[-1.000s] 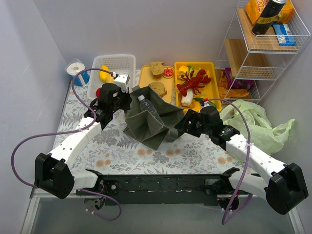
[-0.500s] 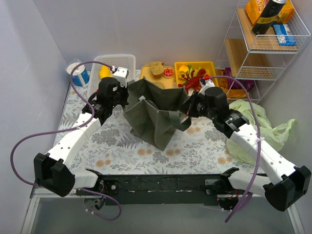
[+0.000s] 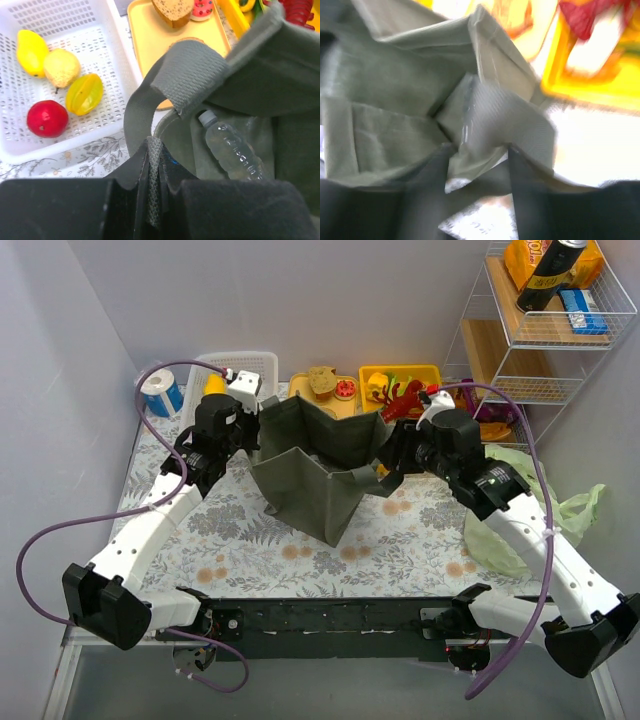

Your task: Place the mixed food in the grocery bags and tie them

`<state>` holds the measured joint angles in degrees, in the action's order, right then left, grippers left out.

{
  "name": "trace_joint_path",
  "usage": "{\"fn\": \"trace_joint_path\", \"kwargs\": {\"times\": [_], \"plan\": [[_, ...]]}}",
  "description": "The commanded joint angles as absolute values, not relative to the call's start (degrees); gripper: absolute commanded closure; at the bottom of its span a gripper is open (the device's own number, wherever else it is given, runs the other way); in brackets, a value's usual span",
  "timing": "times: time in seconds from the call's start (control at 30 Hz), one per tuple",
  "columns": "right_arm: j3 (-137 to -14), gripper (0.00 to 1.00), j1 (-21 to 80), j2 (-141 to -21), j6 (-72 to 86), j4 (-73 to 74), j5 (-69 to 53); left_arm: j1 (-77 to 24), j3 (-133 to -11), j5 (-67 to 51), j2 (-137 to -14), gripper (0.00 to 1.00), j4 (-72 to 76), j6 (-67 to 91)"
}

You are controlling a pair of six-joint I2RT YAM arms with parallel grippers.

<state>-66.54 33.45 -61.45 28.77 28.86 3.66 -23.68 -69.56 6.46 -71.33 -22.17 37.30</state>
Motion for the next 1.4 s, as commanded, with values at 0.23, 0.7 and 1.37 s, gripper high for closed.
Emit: {"fn": "trace_joint_path", "kwargs": {"times": [0.23,0.7,1.37], "plan": [[-104.8,0.08,31.4,-70.7,4.1,33.4,11.5,-23.3,-62.1,2.5,-70.1,1.0,-15.4,39.5],[-126.5,0.01,-5.0,-90.5,1.8,23.8,-13.1,-23.3,-58.9,0.1,-69.0,1.0,-14.0,40.3],[-120.4,0.03,-13.6,-96.0,9.4,7.3,-8.3,-23.3,-58.9,-3.2,-69.8,1.0,-13.9,41.0]]}}
